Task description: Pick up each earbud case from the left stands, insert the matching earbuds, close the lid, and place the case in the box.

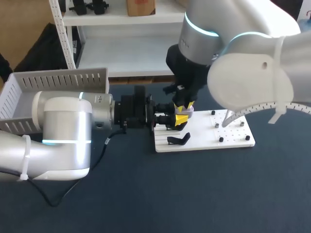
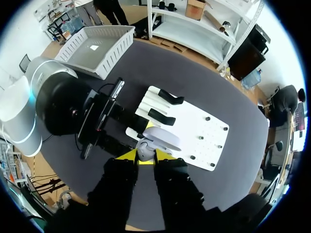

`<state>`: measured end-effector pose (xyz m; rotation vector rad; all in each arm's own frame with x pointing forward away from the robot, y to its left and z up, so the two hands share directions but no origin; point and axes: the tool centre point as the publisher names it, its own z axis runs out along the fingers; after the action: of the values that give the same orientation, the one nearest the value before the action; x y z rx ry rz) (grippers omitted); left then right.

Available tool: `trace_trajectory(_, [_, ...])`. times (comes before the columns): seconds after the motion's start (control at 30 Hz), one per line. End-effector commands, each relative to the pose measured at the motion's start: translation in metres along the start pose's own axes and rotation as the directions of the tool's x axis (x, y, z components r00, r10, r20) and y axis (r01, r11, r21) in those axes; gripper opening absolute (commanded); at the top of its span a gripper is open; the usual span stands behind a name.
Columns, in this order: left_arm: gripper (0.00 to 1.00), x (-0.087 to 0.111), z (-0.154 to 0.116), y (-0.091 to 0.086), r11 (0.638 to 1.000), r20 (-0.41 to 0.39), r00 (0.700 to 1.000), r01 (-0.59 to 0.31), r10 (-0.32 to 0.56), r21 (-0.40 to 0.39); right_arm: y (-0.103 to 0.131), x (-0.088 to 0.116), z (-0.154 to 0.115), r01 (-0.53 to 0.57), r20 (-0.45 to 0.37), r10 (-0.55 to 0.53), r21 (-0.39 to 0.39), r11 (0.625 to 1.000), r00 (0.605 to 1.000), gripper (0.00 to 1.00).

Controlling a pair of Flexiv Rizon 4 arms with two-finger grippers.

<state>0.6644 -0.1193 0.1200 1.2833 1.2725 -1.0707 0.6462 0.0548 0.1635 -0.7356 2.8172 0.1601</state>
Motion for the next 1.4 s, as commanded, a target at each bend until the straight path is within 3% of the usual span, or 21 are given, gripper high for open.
trace_trajectory(0.03, [0.0, 0.001, 0.0, -0.001, 1.0, 0.002, 1.0, -0.001, 0.001, -0.003, 0.0, -0.001, 0.003, -0.003, -0.004, 0.003, 0.0, 1.0, 1.0, 0.0])
trace_trajectory(0.33, [0.0, 0.001, 0.0, -0.001, 1.0, 0.002, 1.0, -0.001, 0.001, -0.003, 0.0, -0.001, 0.005, -0.005, -0.006, 0.005, -0.003, 1.0, 1.0, 0.0])
trace_trajectory(0.37, [0.0, 0.001, 0.0, -0.001, 1.0, 0.002, 1.0, -0.001, 0.001, -0.003, 0.0, -0.002, 0.005, -0.005, -0.004, 0.005, -0.005, 1.0, 1.0, 0.18])
trace_trajectory(0.4, [0.0, 0.001, 0.0, -0.001, 1.0, 0.002, 1.0, -0.001, 0.001, -0.003, 0.001, -0.002, 0.004, -0.006, -0.002, 0.006, -0.008, 1.0, 1.0, 0.25])
trace_trajectory(0.5, [0.0, 0.001, 0.0, -0.001, 1.0, 0.002, 1.0, -0.001, 0.001, -0.003, 0.002, -0.002, 0.002, -0.004, 0.002, 0.004, -0.011, 1.0, 1.0, 0.37])
trace_trajectory(1.1, [0.0, 0.001, 0.0, -0.001, 1.0, 0.002, 1.0, -0.001, 0.001, -0.003, 0.005, 0.001, -0.007, 0.005, 0.016, -0.005, 0.003, 1.0, 1.0, 0.41])
trace_trajectory(1.3, [0.0, 0.001, 0.0, -0.001, 1.0, 0.002, 1.0, -0.001, 0.001, -0.003, 0.002, -0.003, -0.033, -0.01, 0.08, 0.011, -0.016, 1.0, 0.997, 0.44])
trace_trajectory(1.4, [0.0, 0.001, 0.0, -0.001, 1.0, 0.002, 1.0, -0.001, 0.001, -0.003, -0.002, -0.018, -0.039, -0.05, 0.128, 0.053, -0.03, 0.998, 0.99, 0.42])
